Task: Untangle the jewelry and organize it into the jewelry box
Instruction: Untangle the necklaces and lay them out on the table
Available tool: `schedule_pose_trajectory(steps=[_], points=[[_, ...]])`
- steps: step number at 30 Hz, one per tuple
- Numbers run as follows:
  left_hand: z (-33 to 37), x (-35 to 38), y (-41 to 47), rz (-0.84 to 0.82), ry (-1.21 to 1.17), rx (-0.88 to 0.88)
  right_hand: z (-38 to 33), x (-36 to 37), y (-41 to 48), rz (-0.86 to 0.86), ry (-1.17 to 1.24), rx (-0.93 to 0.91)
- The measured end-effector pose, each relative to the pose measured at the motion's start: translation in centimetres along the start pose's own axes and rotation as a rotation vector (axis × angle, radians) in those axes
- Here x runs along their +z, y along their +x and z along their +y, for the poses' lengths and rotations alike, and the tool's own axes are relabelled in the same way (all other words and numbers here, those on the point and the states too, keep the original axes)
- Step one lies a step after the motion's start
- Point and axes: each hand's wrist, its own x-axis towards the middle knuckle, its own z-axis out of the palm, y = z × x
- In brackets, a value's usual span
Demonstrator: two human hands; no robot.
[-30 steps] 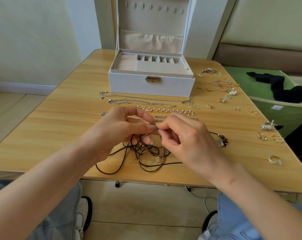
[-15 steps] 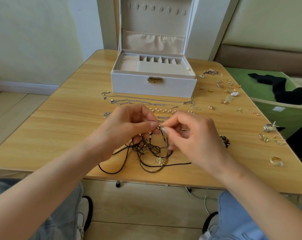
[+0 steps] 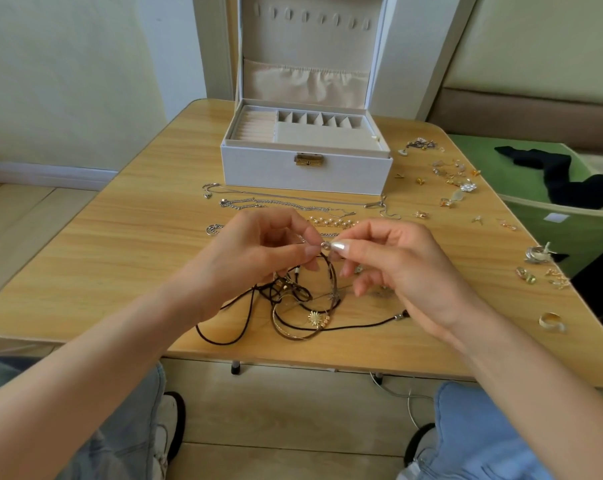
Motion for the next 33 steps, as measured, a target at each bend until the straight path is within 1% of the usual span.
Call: schedule_pose_trajectory(steps=[4,7,10,14,17,19,27,33], points=[[0.0,0.3,0.0,0.003,0.058,0.050,-0.1,-0.1,0.0,-0.087,0.060,0.076],[0.0,0.0,0.1,0.000,0.042,0.002,-0.3,-0.1,-0.1,-0.145,0.041,0.033],[0.2,-0.4,0.2,-0.039,0.007,-0.047,-0.1,-0.1,-0.1,-0.127,-0.159,-0.126],[0.3,-0.4,0.2,-0.101,0.020,-0.096,0.5,-0.4,0.0,-0.021,-0.558,-0.471],[0.2,-0.5,0.1,-0.118,0.040,-0.119,0.6,-0.8,0.3,0.013,-0.677,-0.620],[0.2,-0.6,0.1,-0.123,0.049,-0.122,0.7,-0.8,0.4,-0.001,-0.682,-0.643],[-0.1,-0.8,0.1,-0.196,0.069,-0.112,1.0,-0.7,0.4,-0.054,-0.599,-0.611],[0.0,-0.7,0.0,-0.194,0.074,-0.117,1.0,-1.0,0.5,-0.078,-0.595,-0.666]])
